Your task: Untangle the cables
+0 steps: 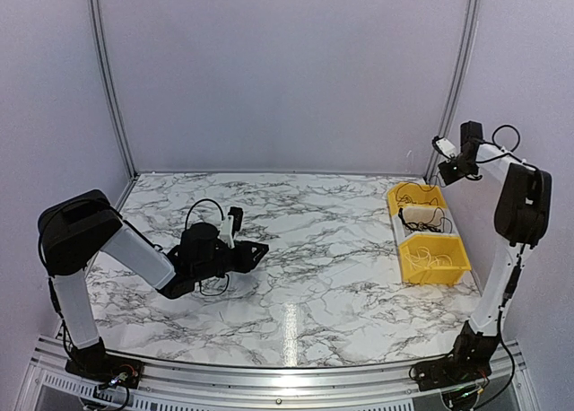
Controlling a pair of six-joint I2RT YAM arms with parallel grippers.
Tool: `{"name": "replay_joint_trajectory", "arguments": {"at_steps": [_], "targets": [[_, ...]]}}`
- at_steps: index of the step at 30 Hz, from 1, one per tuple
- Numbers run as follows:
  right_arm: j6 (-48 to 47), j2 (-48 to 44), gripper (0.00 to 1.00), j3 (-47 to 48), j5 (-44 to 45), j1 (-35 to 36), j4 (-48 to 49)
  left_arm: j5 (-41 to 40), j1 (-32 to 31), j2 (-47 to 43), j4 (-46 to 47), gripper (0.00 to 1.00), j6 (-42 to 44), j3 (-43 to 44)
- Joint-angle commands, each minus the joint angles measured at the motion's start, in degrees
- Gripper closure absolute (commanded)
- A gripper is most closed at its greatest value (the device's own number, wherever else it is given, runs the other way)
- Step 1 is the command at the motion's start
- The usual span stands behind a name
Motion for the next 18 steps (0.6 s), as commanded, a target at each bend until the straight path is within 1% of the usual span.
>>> {"name": "replay_joint_trajectory", "arguments": {"at_steps": [1, 13, 17, 18], "targets": [[1.22, -0.48, 1.00, 2.49, 2.01, -0.29, 1.24, 0.39, 0.01, -0.06, 1.39, 0.76, -0.23, -0.09], [0.11, 4.09, 1.00, 3.47, 2.63, 1.74, -3.49, 0.79, -0.03, 0.29, 1.40, 0.75, -0.61, -0.18], [0.17, 4.88, 0.93, 3.87, 2.77, 2.55, -4.68, 0.76, -0.03, 0.30, 1.35, 0.75, -0.93, -0.24], [0.15, 4.89, 0.90, 3.90, 3.19, 2.64, -4.86, 0.68, -0.04, 0.22, 1.32, 0.75, -0.92, -0.31]]}}
